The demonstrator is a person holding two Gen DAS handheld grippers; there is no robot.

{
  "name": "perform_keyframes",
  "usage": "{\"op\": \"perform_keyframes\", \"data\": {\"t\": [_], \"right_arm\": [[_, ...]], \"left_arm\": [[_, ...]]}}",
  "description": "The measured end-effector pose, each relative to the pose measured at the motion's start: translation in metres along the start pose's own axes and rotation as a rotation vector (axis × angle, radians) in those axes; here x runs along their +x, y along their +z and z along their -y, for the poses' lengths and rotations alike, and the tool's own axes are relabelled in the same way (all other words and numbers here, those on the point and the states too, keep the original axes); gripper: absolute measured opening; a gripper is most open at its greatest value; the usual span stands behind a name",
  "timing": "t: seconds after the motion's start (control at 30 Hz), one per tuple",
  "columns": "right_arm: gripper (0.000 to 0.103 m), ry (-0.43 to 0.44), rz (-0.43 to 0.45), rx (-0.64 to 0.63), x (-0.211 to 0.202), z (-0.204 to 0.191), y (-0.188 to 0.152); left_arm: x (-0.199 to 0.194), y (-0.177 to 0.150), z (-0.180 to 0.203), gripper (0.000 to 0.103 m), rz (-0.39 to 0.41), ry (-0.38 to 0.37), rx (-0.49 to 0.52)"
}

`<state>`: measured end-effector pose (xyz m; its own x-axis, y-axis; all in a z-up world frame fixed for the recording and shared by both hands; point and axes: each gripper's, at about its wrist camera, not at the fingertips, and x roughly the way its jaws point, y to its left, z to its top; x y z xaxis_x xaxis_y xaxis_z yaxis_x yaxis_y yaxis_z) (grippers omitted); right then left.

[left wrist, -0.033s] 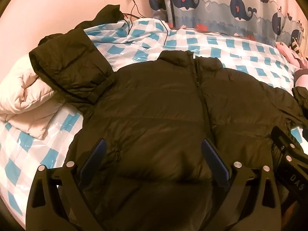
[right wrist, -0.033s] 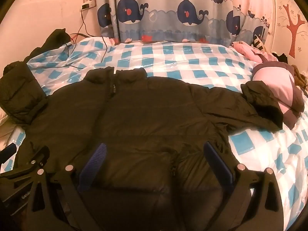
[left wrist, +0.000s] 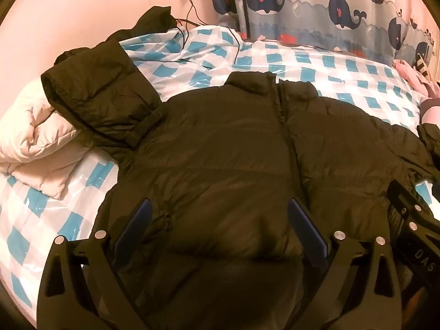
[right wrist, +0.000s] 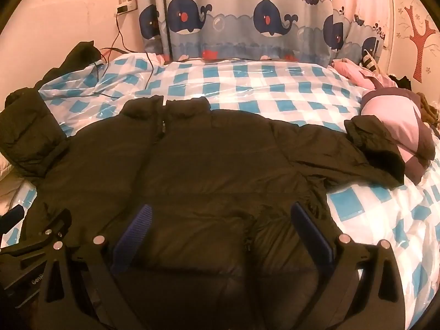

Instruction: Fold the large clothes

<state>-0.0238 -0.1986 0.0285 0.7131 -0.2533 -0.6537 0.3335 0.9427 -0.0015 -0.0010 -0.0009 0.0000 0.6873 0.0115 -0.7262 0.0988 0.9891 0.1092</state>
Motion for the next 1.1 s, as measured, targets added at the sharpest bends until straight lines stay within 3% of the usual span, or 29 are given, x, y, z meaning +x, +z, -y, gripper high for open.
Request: {"op": "perform_keyframes", "data": {"t": [1.1], "right_arm": [[0.097,0.012,-0.020,-0.007,-0.0009,-0.0040,-0.0022]], "left_arm": [[0.0018,0.0011,0.0007,0.094,-0.011,-0.016,-0.015]]}}
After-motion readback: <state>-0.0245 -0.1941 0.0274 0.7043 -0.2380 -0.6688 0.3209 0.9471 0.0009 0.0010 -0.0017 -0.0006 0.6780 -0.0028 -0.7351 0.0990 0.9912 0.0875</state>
